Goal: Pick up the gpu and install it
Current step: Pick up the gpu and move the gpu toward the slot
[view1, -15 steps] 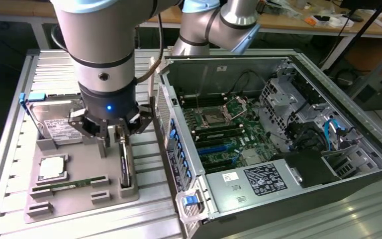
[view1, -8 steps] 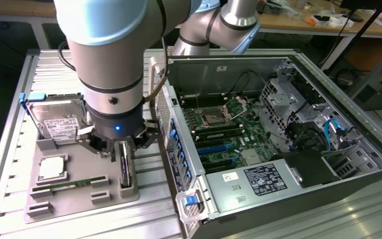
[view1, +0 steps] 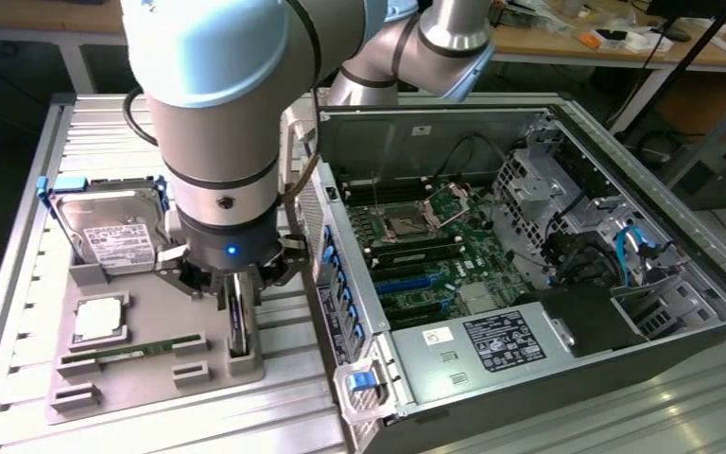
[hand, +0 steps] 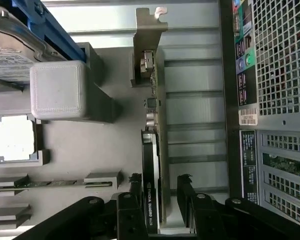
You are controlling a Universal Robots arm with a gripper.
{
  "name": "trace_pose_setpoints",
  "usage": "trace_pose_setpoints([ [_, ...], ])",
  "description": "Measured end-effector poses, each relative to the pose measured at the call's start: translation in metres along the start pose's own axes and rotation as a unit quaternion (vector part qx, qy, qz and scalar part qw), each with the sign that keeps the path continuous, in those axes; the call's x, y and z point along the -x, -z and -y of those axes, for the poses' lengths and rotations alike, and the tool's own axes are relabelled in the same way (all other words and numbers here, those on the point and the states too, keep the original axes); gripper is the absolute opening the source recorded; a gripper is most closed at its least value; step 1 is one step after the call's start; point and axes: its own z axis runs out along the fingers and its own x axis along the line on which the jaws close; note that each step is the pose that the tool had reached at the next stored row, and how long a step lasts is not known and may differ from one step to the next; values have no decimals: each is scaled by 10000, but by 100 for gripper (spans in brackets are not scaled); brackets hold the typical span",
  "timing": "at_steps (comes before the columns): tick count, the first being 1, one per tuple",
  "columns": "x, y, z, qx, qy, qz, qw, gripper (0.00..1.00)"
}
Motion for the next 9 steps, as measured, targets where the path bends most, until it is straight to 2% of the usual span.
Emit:
trace_pose_setpoints([
  [9,-39,-170,-59,-3,-123,9,9999,42],
])
